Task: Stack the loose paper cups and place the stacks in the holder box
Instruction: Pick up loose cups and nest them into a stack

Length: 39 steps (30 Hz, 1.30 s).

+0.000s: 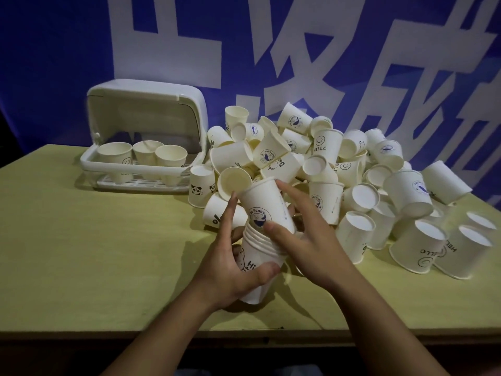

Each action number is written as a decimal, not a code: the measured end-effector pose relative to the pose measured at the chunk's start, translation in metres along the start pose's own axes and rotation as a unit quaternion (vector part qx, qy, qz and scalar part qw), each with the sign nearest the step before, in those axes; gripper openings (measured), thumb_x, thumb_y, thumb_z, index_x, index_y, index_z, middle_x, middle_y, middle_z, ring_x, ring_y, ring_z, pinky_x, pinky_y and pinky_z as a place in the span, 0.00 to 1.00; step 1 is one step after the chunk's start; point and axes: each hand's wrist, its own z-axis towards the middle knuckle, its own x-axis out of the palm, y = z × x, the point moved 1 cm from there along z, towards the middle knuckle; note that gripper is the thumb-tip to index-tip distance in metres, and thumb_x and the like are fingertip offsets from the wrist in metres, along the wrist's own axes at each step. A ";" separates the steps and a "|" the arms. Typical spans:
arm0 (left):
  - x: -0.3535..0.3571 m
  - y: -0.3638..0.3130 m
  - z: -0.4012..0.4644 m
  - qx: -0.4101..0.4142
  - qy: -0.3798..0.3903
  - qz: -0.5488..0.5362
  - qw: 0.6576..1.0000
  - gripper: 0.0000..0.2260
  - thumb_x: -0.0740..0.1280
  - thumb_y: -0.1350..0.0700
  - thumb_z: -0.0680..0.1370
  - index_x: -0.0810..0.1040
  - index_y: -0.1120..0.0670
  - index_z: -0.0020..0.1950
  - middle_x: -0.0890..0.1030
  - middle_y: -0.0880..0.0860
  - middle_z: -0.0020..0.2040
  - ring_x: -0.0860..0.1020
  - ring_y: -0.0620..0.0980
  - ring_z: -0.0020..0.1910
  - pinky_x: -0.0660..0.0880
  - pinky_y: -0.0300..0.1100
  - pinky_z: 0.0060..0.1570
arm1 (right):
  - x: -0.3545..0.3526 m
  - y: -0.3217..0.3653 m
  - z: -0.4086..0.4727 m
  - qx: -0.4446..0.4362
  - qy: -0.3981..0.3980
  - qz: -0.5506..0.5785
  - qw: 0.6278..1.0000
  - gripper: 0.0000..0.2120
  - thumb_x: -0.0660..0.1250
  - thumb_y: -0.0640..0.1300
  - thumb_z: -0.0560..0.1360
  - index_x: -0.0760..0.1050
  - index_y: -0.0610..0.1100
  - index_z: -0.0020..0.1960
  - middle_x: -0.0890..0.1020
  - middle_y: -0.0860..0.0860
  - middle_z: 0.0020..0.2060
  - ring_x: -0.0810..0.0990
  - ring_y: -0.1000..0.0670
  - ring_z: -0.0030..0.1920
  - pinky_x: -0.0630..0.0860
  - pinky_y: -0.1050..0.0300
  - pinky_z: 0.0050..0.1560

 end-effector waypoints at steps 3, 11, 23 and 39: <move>-0.001 0.000 -0.001 0.001 -0.006 0.022 1.000 0.56 0.80 0.42 0.59 0.44 0.22 0.74 0.76 0.43 0.67 0.80 0.35 0.57 0.78 0.33 0.50 | -0.002 0.000 -0.003 0.018 0.006 0.008 1.000 0.36 0.69 0.63 0.69 0.54 0.77 0.70 0.76 0.65 0.49 0.78 0.61 0.52 0.78 0.55 0.55; 0.003 0.004 -0.001 0.003 -0.004 0.037 0.999 0.57 0.81 0.46 0.58 0.45 0.20 0.72 0.79 0.37 0.61 0.82 0.42 0.57 0.82 0.47 0.56 | -0.006 -0.015 -0.006 0.015 -0.015 -0.004 1.000 0.22 0.70 0.60 0.74 0.69 0.67 0.66 0.78 0.55 0.49 0.79 0.58 0.51 0.72 0.67 0.49; -0.001 0.002 0.000 -0.003 -0.069 0.056 0.996 0.35 0.79 0.39 0.55 0.72 0.28 0.61 0.78 0.31 0.55 0.81 0.37 0.50 0.81 0.37 0.41 | -0.020 -0.047 -0.018 0.093 -0.097 -0.255 0.958 0.17 0.67 0.53 0.78 0.76 0.54 0.67 0.76 0.50 0.61 0.73 0.46 0.63 0.70 0.54 0.57; 0.003 -0.002 -0.001 -0.026 0.000 0.051 0.998 0.38 0.77 0.38 0.58 0.65 0.25 0.63 0.80 0.45 0.58 0.83 0.43 0.50 0.83 0.45 0.47 | -0.041 -0.037 -0.020 0.101 -0.138 0.061 0.983 0.43 0.76 0.41 0.72 0.56 0.64 0.75 0.76 0.59 0.53 0.82 0.54 0.47 0.83 0.53 0.46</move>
